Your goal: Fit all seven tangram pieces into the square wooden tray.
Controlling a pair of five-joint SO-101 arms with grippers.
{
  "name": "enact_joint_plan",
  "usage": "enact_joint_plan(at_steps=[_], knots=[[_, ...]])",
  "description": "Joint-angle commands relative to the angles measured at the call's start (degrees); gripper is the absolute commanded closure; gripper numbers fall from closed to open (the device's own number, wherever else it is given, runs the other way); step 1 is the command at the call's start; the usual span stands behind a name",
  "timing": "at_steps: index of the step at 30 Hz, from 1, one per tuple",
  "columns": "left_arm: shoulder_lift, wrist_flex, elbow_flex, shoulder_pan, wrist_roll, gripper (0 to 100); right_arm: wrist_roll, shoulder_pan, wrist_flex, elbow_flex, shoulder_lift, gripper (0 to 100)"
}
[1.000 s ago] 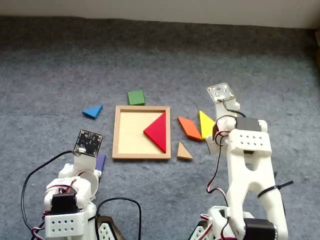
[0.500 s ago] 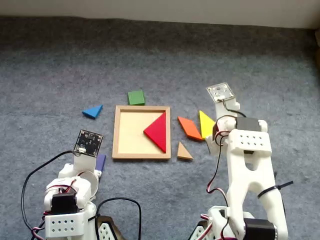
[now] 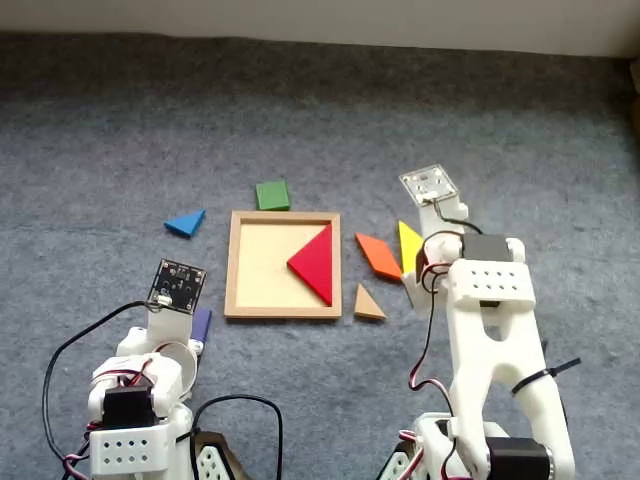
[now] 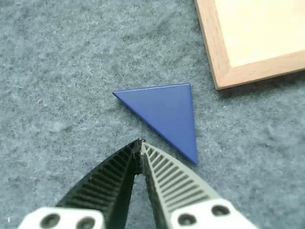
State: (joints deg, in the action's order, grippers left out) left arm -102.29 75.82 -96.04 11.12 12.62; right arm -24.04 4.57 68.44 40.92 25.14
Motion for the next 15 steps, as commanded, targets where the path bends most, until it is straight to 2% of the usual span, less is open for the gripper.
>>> enact_joint_plan(at_steps=[1, 8, 15], knots=[[-1.5, 0.3, -1.1, 0.2, -0.2, 99, -0.6, 0.9, -0.8, -0.4, 1.5, 86.5], [-1.5, 0.3, -1.1, 0.2, -0.2, 99, -0.6, 0.9, -0.9, -0.5, 0.9, 65.6], [-1.5, 0.3, -1.1, 0.2, -0.2, 99, -0.6, 1.5, -3.6, -6.5, -9.9, 63.5]])
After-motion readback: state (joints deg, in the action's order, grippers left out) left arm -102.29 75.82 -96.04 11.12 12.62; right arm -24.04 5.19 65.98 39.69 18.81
